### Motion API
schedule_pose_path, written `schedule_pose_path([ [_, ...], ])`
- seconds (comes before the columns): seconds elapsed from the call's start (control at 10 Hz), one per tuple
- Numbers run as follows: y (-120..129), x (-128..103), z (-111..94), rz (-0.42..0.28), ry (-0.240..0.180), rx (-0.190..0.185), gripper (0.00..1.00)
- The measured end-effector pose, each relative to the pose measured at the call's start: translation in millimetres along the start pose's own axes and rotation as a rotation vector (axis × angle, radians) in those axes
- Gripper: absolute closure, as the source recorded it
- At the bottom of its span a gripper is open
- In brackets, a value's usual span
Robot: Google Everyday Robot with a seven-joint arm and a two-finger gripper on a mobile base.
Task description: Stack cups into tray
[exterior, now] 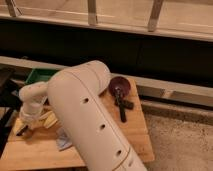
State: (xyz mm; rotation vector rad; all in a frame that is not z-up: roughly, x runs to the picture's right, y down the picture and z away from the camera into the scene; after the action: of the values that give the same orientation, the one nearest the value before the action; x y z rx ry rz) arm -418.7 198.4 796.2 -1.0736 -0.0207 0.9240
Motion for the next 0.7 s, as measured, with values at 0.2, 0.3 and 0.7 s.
schedule_pose_path([
  [0.2,-1.4,0.4,-0.9,-0.001,-0.001,0.002,1.0],
  [0.3,-1.7,1.5,-1.9,-0.003,-0.003,0.002,1.0],
  [0.7,-1.1,4.5,-6.6,-0.014,-0.017,-0.007,1.0],
])
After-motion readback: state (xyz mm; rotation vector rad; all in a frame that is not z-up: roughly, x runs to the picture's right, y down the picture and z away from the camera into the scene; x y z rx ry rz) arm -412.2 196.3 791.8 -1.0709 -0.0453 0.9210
